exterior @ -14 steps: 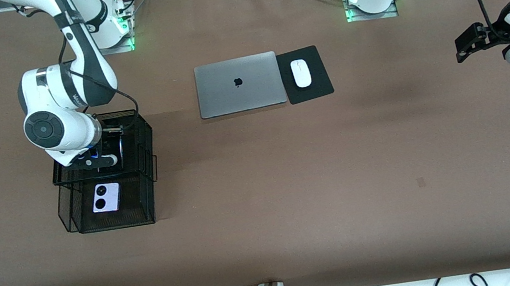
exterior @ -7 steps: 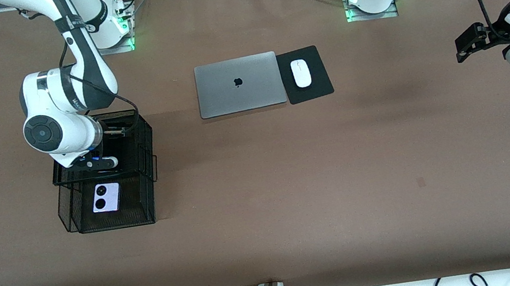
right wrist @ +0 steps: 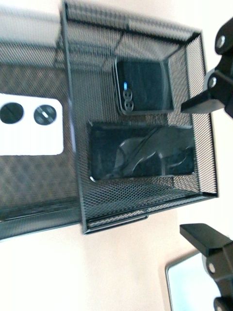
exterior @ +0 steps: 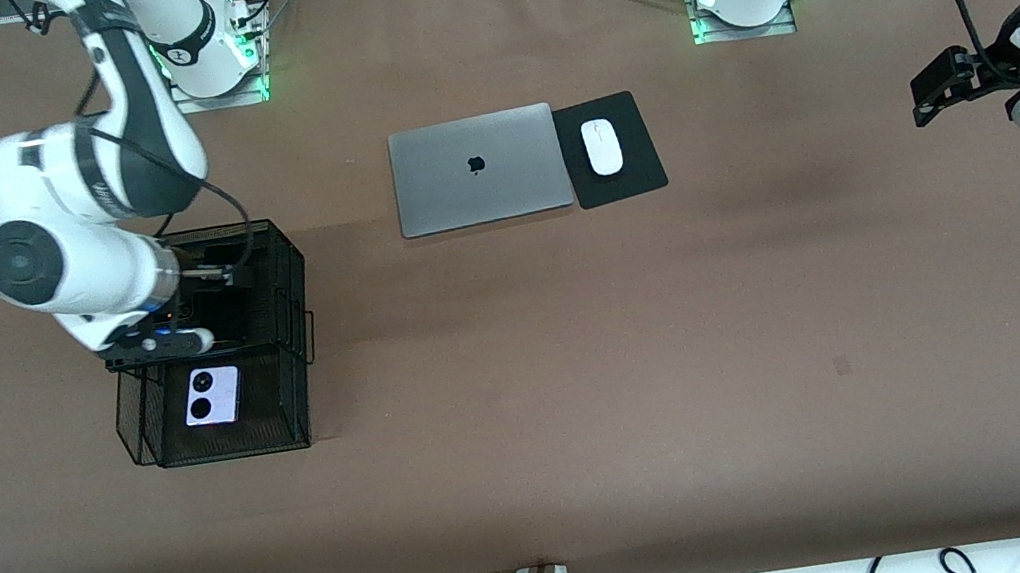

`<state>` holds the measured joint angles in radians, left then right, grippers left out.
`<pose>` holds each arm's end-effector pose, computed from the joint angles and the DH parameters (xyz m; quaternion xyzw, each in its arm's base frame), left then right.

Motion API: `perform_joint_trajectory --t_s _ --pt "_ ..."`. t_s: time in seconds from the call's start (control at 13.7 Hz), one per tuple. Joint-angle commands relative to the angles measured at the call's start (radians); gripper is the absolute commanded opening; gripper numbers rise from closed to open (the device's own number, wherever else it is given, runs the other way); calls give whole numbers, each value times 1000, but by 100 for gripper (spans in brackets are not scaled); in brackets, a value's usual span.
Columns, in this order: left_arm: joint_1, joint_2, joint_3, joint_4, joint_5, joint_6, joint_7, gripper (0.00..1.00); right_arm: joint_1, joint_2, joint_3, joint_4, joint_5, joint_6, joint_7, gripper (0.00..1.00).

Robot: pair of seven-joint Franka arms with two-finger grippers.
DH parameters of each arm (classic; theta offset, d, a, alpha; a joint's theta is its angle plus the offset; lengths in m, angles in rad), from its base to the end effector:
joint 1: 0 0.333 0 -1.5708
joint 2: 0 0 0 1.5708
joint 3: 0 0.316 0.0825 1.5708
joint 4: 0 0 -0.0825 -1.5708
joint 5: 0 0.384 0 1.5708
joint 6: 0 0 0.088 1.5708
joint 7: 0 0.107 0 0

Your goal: Place phones with both arms

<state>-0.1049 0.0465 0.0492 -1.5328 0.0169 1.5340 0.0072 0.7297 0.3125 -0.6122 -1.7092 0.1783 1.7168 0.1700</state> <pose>0.5640 -0.0303 0.6132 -0.9992 0.0313 0.0224 0.0101 0.5954 0.1164 0.4166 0.9913 -0.0494 -0.1202 0.0211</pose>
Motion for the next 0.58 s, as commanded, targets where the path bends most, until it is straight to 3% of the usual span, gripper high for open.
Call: perform_joint_trajectory --t_s 0.0,0.15,0.51 --pt "5 4 -2 13 -9 2 19 100 -76 -6 3 161 24 -136 -14 100" --pt "5 4 -2 14 -9 -3 17 100 -148 3 3 259 102 -251 -18 100" --pt "5 6 -2 16 -11 -5 16 100 -291 8 5 333 203 -338 -110 100"
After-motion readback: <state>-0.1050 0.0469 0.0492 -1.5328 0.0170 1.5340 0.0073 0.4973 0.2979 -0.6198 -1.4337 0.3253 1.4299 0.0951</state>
